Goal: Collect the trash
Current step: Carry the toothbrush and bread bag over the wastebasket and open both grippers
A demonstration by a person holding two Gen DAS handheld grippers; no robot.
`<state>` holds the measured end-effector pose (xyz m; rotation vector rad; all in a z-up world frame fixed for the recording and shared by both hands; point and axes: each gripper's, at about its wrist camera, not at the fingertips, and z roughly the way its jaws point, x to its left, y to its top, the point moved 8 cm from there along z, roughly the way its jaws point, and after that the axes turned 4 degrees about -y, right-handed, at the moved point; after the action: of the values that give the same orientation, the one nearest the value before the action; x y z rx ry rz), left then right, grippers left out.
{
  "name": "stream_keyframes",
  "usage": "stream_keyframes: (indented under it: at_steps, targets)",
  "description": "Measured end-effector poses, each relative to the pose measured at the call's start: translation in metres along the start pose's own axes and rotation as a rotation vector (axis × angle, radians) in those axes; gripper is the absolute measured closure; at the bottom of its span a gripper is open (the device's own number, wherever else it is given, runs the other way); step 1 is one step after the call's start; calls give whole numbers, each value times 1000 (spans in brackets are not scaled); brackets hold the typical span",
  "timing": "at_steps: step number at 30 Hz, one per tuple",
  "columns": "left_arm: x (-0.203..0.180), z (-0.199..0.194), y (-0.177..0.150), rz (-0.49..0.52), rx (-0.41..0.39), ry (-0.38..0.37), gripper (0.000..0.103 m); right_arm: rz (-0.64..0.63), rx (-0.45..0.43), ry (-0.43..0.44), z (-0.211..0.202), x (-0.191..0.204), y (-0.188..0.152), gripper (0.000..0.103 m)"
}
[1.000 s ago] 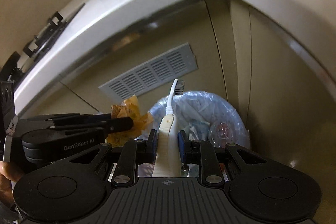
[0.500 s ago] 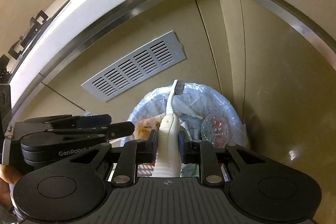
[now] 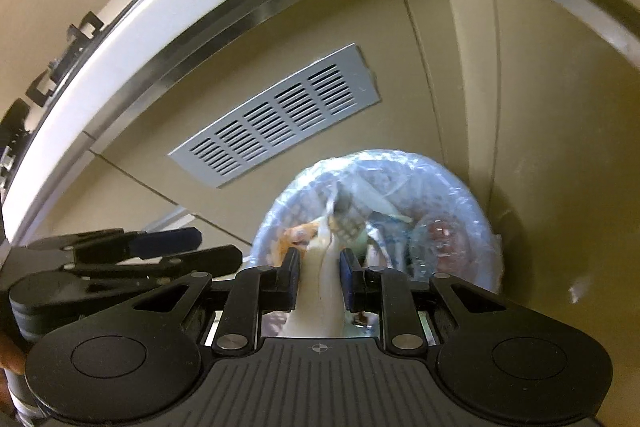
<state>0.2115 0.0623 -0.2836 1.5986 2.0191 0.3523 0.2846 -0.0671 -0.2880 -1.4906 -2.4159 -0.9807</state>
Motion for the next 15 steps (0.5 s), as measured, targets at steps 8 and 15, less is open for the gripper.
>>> stream_keyframes:
  at_steps: [8,15]
  targets:
    - [-2,-14,-2,-1,-7,8,55,-7,21,-53,-4,-3,-6,49]
    - [-4,-30,0,6,-5,12,55,22,56,-95,-20,-11,-16,49]
